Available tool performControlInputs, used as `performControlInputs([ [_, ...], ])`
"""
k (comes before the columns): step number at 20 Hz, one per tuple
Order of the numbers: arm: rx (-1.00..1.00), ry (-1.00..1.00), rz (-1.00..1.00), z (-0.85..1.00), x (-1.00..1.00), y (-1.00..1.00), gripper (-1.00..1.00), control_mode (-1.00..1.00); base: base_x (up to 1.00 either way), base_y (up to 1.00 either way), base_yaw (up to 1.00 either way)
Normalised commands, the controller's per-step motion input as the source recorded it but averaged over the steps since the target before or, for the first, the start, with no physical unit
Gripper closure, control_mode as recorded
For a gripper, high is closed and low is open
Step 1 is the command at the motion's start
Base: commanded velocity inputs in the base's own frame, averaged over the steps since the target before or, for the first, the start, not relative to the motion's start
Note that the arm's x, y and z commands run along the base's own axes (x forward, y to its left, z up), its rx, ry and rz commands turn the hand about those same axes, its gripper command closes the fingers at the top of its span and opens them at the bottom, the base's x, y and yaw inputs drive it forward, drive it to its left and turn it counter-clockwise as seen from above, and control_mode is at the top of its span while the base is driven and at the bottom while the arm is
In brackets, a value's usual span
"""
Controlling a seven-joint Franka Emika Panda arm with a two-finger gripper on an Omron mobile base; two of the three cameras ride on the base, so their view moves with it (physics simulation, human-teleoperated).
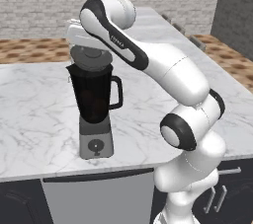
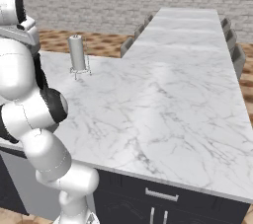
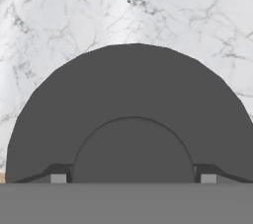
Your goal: Grab the onions from the fridge, place them in the blender, close the lid, and turn on the blender to create a marinade.
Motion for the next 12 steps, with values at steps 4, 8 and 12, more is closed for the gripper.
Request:
performControlInputs([
  [4,-0.02,0.01,0.0,-0.26,0.07,0.04,1.0,-1.0,0.0,0.0,0.0],
  [8,-0.06,0.0,0.0,-0.27,0.01,0.28,1.0,-1.0,0.0,0.0,0.0],
  [12,-0.04,0.0,0.0,-0.27,-0.02,0.2,1.0,-1.0,0.0,0.0,0.0],
])
